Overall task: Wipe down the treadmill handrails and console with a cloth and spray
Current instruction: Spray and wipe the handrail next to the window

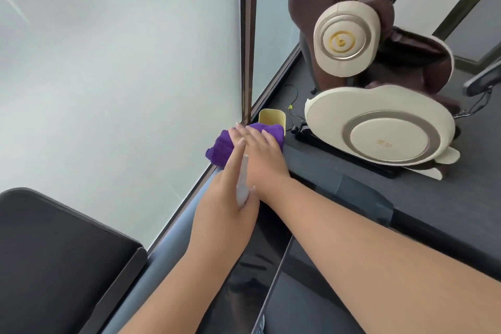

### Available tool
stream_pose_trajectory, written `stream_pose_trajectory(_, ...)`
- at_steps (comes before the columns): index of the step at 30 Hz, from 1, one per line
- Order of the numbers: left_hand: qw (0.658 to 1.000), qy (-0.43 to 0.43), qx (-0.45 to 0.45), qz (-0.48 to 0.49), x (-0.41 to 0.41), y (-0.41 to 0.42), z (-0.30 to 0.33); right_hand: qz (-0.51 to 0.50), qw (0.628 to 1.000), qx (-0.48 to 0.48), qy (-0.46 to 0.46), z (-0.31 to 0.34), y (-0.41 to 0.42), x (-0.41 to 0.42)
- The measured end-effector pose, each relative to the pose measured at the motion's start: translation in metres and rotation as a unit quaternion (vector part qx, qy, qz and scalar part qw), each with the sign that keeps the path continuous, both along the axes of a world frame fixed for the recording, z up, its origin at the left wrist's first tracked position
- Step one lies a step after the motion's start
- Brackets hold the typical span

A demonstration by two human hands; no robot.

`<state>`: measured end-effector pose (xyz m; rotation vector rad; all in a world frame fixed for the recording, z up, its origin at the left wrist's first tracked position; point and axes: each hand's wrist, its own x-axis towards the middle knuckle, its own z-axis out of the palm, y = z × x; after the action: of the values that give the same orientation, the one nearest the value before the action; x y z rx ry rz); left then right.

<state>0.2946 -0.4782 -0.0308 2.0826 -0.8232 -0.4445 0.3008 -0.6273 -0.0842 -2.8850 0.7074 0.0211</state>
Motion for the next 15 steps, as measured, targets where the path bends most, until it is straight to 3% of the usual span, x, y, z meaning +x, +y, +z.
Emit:
stream_pose_trajectory(6, 0.998, 0.003, -0.005, -0.058, -0.026, -0.031, 0.008, -0.011, 1.000, 0.004, -0.019, 0.009, -0.013, -0.076)
stream_pose_trajectory(15, 0.988, -0.023, 0.007, -0.155, -0.127, -0.089, 0.011, -0.156, 0.985, 0.055, -0.050, -0.003, -0.049, -0.230)
